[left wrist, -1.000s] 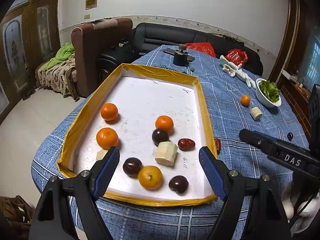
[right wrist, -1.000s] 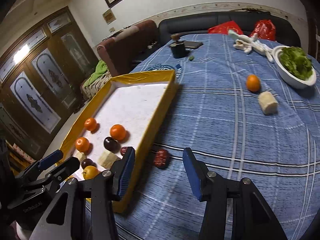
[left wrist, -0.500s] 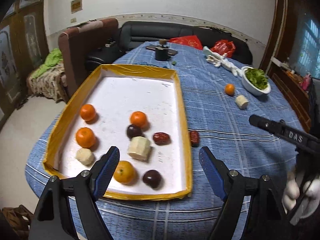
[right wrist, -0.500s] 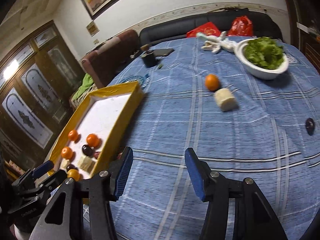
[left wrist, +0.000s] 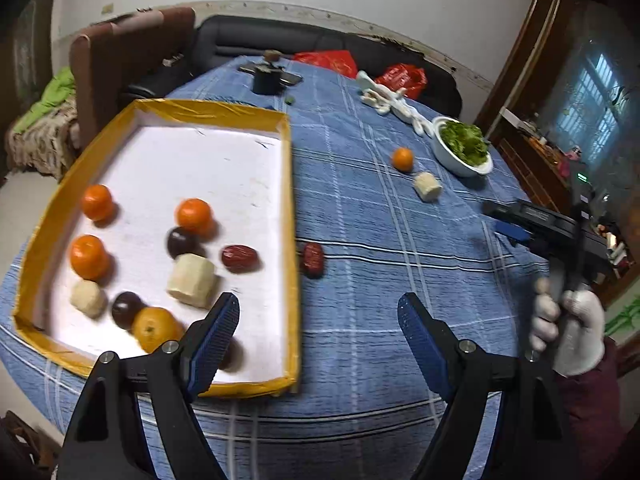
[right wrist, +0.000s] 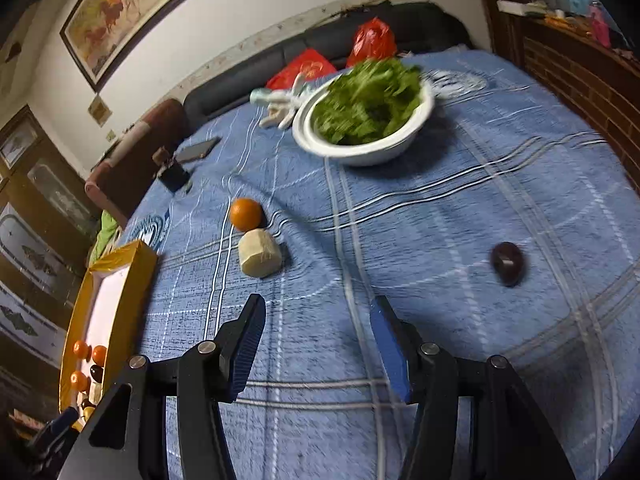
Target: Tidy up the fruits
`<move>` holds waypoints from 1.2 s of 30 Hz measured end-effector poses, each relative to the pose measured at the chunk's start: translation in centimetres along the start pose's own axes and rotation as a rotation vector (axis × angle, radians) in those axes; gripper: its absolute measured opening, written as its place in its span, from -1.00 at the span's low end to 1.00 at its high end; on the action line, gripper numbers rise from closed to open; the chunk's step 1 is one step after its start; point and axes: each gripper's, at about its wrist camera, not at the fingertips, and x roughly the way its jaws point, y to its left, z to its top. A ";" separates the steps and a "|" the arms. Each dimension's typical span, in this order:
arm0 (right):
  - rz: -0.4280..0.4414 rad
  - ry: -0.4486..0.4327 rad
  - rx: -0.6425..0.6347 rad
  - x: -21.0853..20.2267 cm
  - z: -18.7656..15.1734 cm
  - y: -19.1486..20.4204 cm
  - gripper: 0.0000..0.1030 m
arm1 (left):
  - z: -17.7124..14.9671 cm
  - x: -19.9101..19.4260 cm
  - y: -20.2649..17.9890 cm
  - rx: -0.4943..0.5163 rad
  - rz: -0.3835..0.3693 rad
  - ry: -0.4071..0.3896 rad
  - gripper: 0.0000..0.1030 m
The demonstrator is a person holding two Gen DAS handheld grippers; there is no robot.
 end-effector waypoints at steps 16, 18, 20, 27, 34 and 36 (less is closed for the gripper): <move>-0.085 0.113 -0.213 9.0 2.0 7.3 -0.22 | 0.0 0.7 0.3 -0.020 -0.037 0.023 0.58; -0.036 0.137 -0.204 8.6 1.2 7.3 -0.21 | -0.2 0.8 0.6 -0.029 -0.047 0.028 0.58; 0.015 0.169 -0.177 8.0 0.2 7.3 -0.21 | -0.3 0.9 0.8 -0.036 -0.055 0.034 0.58; 0.236 0.256 -0.139 4.0 -3.2 8.1 0.01 | -0.3 0.6 1.1 -0.056 -0.092 0.034 0.58; 0.128 0.015 -0.037 -2.4 0.0 1.4 0.07 | -0.6 0.5 0.9 -0.045 -0.119 0.029 0.59; 0.032 -0.040 0.081 -2.9 1.6 -3.2 0.07 | -0.7 0.7 0.4 -0.034 -0.133 0.035 0.59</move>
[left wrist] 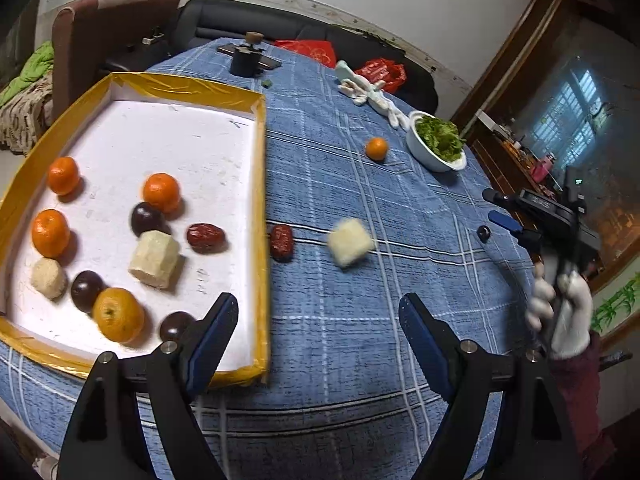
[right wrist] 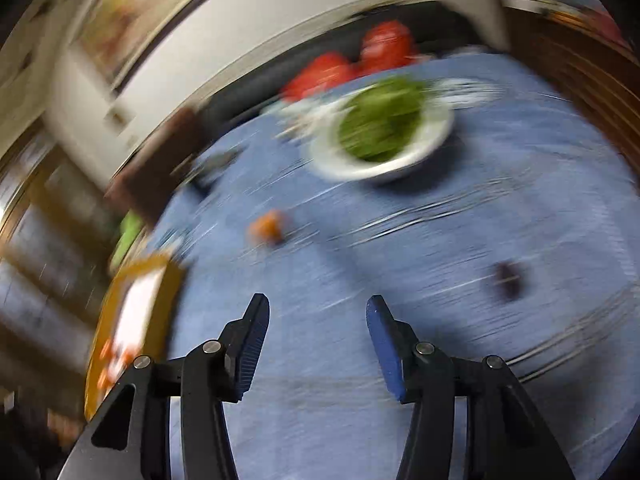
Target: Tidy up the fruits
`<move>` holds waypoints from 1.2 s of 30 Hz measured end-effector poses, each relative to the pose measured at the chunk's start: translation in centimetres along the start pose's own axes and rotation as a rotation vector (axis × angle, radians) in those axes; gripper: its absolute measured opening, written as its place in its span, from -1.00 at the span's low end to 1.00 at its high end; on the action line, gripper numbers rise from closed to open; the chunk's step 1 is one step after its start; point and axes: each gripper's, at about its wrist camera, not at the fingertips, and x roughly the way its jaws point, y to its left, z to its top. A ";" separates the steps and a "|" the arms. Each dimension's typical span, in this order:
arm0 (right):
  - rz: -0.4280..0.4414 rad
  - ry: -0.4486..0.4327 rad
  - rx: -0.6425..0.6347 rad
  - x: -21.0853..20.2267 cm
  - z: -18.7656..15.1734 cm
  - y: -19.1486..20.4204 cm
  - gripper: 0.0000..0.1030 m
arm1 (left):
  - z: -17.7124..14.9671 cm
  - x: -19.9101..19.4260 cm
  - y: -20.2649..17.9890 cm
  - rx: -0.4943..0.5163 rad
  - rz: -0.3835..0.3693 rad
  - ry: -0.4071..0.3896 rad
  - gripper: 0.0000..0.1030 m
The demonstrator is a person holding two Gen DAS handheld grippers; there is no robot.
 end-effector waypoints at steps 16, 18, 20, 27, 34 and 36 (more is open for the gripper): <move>-0.366 -0.046 -0.029 2.7 0.5 -6.8 0.03 | 1.2 4.5 -5.2 0.221 0.158 0.048 0.60; -0.361 -0.046 0.016 2.1 0.6 -7.9 -0.34 | 1.8 5.3 -5.7 0.249 0.172 0.052 0.60; -0.341 -0.047 0.052 1.9 0.9 -8.5 -0.45 | 2.6 6.4 -6.4 0.287 0.185 0.054 0.60; -0.274 -0.044 0.101 1.4 1.1 -9.3 -0.48 | 3.8 10.2 -7.9 0.396 0.233 0.082 0.59; -0.031 -0.074 0.158 0.1 1.0 -9.1 -0.47 | 3.8 12.4 -8.0 0.392 0.211 0.132 0.59; 0.004 -0.067 0.159 0.2 1.0 -8.7 -0.47 | 3.8 12.5 -8.5 0.416 0.218 0.114 -0.14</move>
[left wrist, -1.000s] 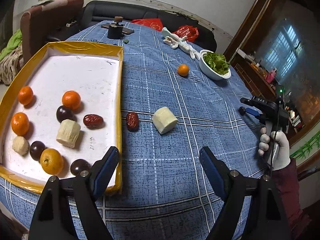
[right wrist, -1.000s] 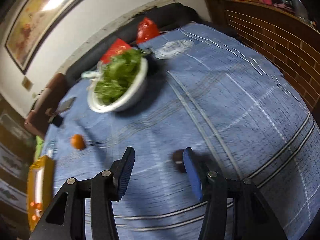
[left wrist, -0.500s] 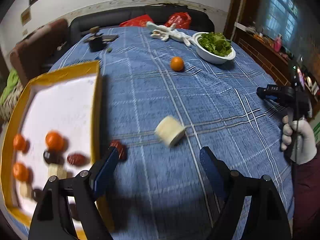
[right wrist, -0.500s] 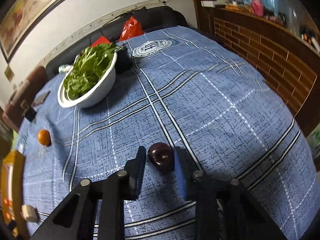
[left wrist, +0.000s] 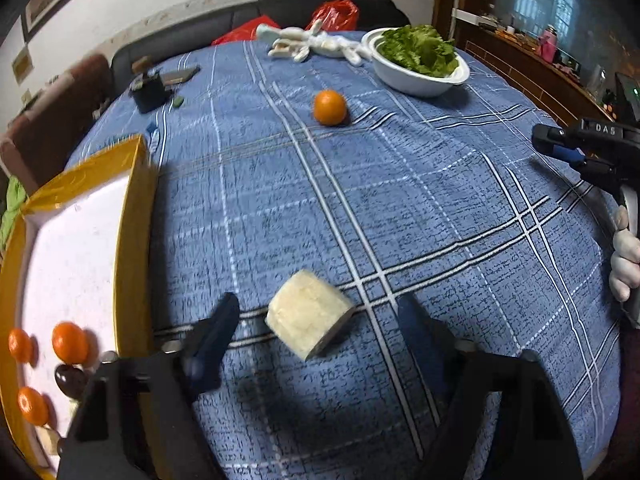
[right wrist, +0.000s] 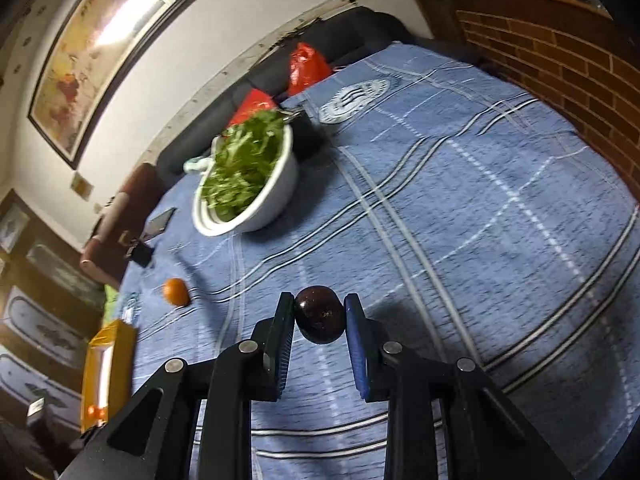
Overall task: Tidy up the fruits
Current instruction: 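Grasp the beige cube with the left gripper while the right gripper holds the plum, then place the beige cube in the tray with the left gripper while the right gripper places the plum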
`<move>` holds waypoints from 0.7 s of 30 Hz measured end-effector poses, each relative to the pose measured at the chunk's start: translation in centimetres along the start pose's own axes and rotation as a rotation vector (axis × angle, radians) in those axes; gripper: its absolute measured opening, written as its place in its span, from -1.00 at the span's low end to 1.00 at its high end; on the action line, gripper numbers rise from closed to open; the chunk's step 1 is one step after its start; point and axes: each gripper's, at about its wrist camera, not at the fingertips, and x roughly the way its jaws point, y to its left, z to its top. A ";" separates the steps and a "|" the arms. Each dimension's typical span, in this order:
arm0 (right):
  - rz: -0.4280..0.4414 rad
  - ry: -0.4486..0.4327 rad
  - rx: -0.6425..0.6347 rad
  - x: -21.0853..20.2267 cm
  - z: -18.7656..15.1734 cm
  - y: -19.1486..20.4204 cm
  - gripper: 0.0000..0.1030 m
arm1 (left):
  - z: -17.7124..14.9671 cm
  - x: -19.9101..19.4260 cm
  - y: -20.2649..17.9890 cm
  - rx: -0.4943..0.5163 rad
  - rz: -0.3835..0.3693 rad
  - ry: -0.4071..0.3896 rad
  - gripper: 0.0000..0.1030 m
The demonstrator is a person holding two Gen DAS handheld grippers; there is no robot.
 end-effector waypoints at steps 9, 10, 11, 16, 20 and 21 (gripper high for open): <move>0.091 0.045 0.025 0.8 -0.5 0.4 -0.47 | -0.7 -2.8 1.0 -0.089 -0.002 -0.087 -0.20; 0.089 0.046 0.019 0.9 -0.6 0.5 -0.47 | -0.9 -3.7 1.6 -0.121 -0.011 -0.103 -0.20; 0.085 0.047 0.010 1.0 -0.7 0.8 -0.47 | -1.1 -4.3 2.2 -0.149 -0.017 -0.114 -0.20; 0.059 0.053 -0.026 1.5 -1.4 1.6 -0.47 | -2.8 -7.8 6.2 -0.288 -0.006 -0.171 -0.20; 0.004 0.056 -0.066 2.0 -2.2 2.3 -0.47 | -5.3 -10.3 10.4 -0.395 0.039 -0.207 -0.20; -0.028 0.058 -0.086 2.2 -2.6 2.7 -0.47 | -5.8 -10.6 11.2 -0.410 0.058 -0.209 -0.19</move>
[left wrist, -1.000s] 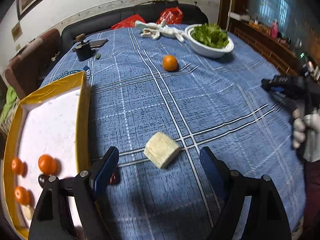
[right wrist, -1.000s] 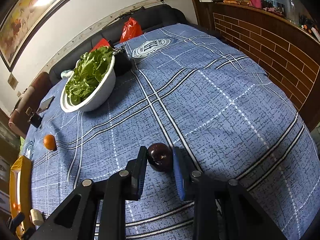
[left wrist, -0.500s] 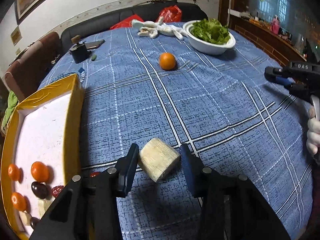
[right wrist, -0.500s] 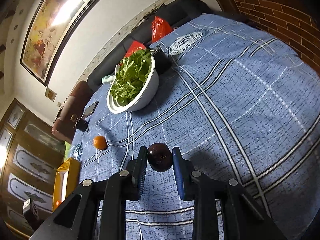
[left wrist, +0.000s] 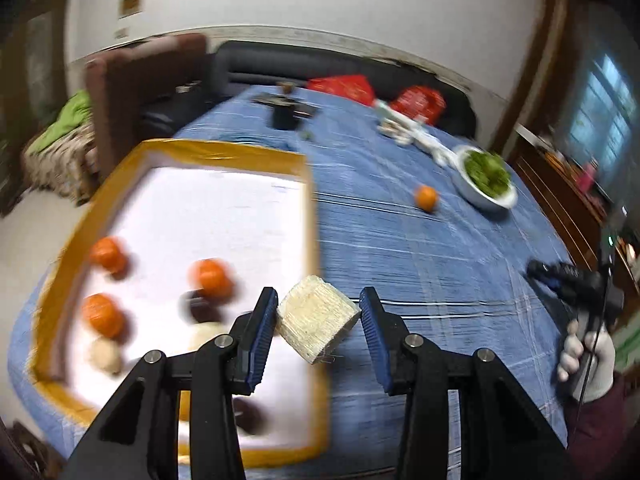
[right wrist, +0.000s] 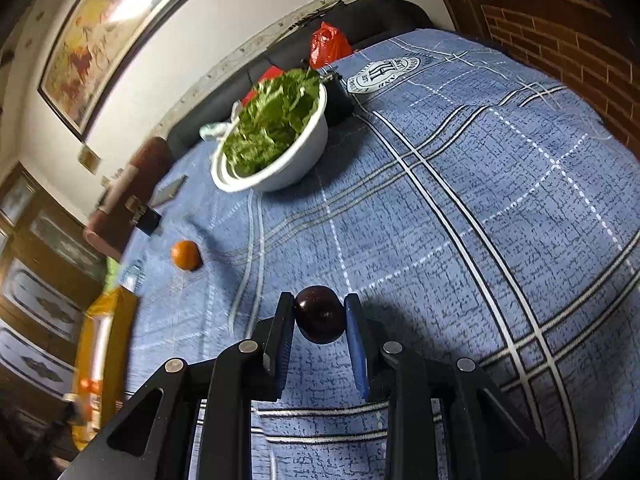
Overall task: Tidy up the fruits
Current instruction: 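Place the beige cube in the tray with the left gripper while the right gripper places the plum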
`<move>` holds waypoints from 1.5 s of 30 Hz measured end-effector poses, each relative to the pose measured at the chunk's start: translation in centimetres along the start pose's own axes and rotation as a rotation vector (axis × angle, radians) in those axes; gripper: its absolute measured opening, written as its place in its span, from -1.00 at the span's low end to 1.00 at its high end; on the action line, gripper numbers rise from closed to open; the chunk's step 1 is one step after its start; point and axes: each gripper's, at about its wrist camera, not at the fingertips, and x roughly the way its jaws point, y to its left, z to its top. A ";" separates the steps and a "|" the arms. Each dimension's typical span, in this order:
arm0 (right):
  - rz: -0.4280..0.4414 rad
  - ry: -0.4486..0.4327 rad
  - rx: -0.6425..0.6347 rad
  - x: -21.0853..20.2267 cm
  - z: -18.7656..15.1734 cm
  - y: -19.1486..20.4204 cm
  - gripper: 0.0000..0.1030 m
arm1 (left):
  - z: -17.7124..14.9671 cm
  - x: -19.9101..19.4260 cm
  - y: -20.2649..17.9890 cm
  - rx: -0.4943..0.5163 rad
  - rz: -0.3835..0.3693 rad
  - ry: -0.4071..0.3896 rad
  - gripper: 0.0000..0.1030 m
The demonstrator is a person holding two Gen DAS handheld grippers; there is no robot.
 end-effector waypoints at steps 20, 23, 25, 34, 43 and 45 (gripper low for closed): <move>0.275 0.208 -0.469 2.3 -9.9 26.5 -0.45 | -3.0 -0.7 11.6 -0.173 0.198 0.020 -0.18; 0.268 0.231 -0.517 3.7 -11.3 28.9 -0.45 | -2.9 -0.8 11.5 -0.161 0.184 0.013 -0.06; 0.257 0.241 -0.554 4.7 -12.1 30.5 -0.44 | -2.8 -0.9 11.5 -0.167 0.172 0.008 0.05; 0.201 0.222 -0.642 7.0 -13.7 33.7 -0.02 | -2.4 -2.9 11.9 -0.183 0.140 -0.042 0.43; 0.176 0.155 -0.637 4.6 -13.4 32.1 0.11 | -2.6 -3.1 10.9 -0.161 0.146 -0.040 0.44; 0.161 0.139 -0.633 4.1 -13.3 31.4 0.15 | -2.6 -3.2 10.4 -0.150 0.148 -0.042 0.44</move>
